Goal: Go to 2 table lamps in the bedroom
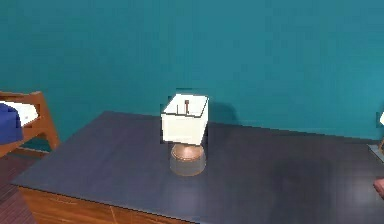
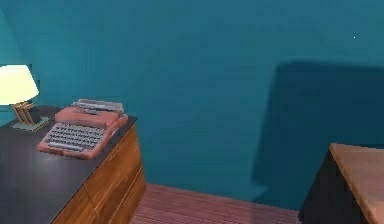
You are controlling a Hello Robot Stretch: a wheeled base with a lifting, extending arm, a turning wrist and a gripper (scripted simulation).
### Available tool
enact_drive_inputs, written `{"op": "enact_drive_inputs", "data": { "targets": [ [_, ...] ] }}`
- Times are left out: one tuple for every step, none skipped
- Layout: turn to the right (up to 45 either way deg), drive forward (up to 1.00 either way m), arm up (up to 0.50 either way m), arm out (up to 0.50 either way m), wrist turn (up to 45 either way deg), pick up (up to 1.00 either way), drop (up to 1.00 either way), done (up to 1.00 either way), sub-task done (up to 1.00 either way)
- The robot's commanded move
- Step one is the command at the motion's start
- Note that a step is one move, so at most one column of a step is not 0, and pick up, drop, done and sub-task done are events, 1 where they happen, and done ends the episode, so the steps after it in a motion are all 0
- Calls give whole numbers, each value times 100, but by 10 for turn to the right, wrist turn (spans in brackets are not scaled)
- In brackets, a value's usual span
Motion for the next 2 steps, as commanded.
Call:
{"op": "enact_drive_inputs", "data": {
  "targets": [
    [450,0,0,0,0,0,0,0,0],
    [0,0,0,0,0,0,0,100,0]
  ]
}}
